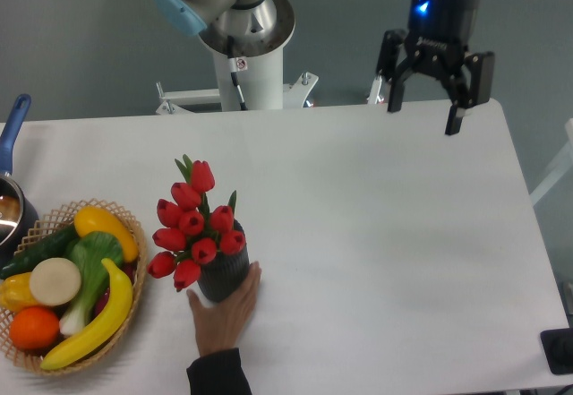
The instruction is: Insert the flowers into the vase
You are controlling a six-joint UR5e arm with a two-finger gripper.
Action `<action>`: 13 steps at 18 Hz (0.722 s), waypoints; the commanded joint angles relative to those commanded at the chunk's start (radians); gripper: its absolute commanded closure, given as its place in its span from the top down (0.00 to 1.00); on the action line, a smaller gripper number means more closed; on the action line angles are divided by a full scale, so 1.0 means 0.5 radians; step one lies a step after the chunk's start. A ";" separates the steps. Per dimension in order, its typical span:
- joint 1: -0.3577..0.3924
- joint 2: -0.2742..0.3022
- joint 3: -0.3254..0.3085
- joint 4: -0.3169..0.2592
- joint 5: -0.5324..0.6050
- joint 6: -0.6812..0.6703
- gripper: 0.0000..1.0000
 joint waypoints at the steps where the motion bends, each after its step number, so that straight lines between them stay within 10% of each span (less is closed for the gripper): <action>1: 0.031 0.024 -0.015 -0.043 -0.003 0.067 1.00; 13: 0.129 0.074 -0.062 -0.157 -0.058 0.277 1.00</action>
